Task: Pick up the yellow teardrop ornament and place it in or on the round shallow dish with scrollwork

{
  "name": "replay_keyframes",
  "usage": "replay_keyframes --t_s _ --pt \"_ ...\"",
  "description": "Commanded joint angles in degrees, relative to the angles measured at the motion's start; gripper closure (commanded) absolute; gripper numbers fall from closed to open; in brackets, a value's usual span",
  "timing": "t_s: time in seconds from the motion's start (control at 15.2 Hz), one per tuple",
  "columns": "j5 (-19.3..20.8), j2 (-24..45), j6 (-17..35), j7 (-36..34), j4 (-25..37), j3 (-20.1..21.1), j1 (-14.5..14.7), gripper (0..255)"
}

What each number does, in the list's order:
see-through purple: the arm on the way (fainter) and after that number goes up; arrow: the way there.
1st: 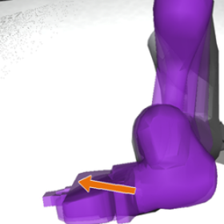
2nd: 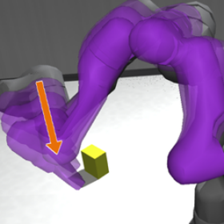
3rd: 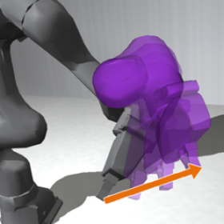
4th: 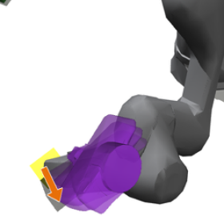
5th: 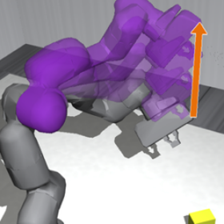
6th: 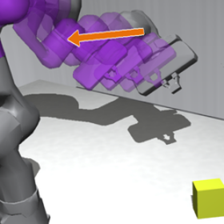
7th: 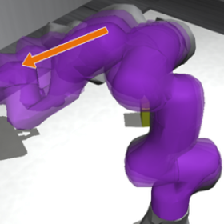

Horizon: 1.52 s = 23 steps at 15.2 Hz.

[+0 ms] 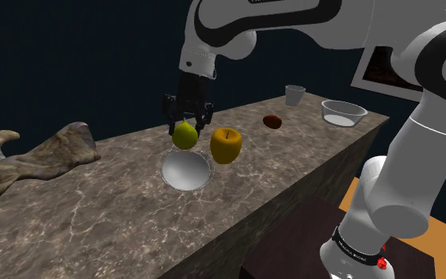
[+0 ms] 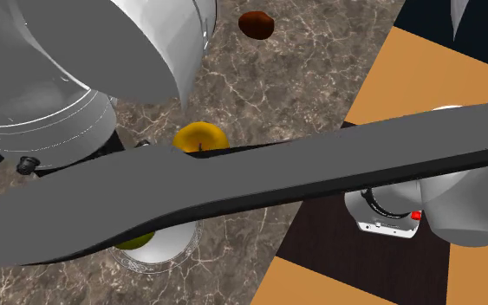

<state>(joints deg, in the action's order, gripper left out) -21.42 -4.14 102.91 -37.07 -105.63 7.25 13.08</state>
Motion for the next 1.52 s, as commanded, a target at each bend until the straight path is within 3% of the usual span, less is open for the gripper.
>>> replay_keyframes --t_s 0.0,0.4,0.92,0.99,1.32,1.45 --pt "-0.1 0.0 1.5 0.5 -1.5 0.0 0.0 255" --pt "-0.6 0.4 5.7 1.9 -5.6 0.2 0.2 255" --pt "-0.6 0.4 6.0 2.0 -5.9 0.2 0.2 255" --pt "-0.6 0.4 6.0 2.1 -5.9 0.2 0.2 0" --pt "-0.6 0.4 6.0 2.1 -5.9 0.2 0.2 0" --pt "-0.2 -0.1 2.3 1.8 -2.8 -0.4 -0.4 0"
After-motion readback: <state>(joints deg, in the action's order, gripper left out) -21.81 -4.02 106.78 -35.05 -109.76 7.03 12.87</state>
